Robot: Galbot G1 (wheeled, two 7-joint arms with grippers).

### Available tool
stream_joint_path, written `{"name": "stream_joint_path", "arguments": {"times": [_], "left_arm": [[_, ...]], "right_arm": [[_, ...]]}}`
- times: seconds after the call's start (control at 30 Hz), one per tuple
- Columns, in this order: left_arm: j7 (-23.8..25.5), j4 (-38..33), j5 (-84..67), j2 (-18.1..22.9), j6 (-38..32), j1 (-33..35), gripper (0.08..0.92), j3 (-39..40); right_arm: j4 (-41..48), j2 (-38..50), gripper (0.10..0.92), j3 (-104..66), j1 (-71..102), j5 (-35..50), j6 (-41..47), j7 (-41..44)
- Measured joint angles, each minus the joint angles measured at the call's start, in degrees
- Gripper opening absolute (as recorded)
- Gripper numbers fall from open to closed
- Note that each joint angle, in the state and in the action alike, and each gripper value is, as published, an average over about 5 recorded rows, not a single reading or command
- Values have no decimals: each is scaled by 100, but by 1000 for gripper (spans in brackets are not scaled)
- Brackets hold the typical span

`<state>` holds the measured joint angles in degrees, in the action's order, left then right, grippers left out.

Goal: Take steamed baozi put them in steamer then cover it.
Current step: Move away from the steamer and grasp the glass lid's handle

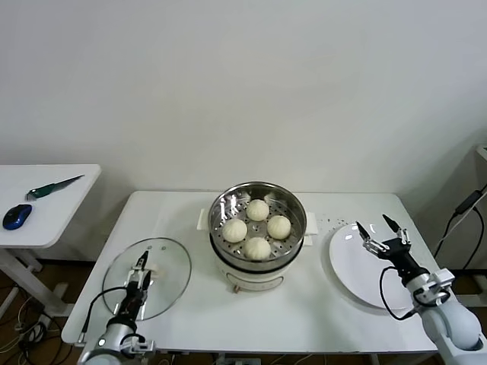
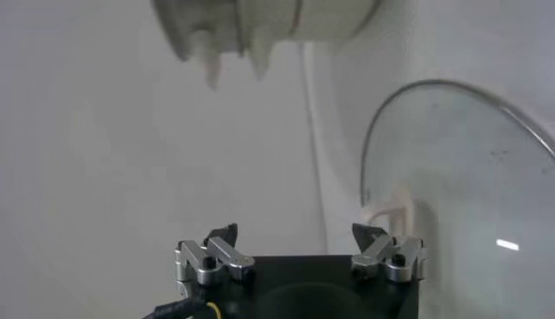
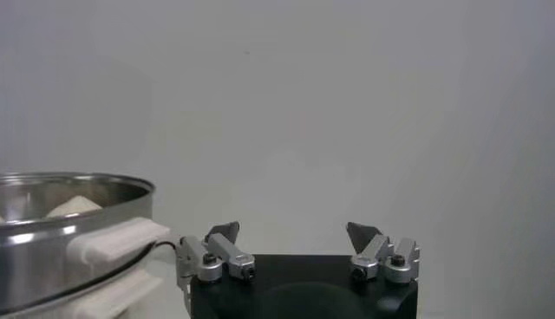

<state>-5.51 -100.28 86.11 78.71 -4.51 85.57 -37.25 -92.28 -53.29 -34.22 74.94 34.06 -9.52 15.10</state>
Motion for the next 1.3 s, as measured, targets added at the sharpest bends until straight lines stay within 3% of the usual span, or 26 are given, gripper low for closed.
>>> {"name": "stream_joint_path", "arguments": {"times": [0.77,0.87,1.3], "left_arm": [[-341,1383,76,-180,-277,-1094,820,-81],[-378,1470,-12,-202,-336,-1166,778,-77],[-414,1672,-256,-239,-560,-1249,403,-118]], "right_arm": [[79,-320,823,-378,330,-318,-58,180],[118,-356,823,-390,337,-380,-84,225],[170,-436,823,-414,322,-595,-134,310]]}}
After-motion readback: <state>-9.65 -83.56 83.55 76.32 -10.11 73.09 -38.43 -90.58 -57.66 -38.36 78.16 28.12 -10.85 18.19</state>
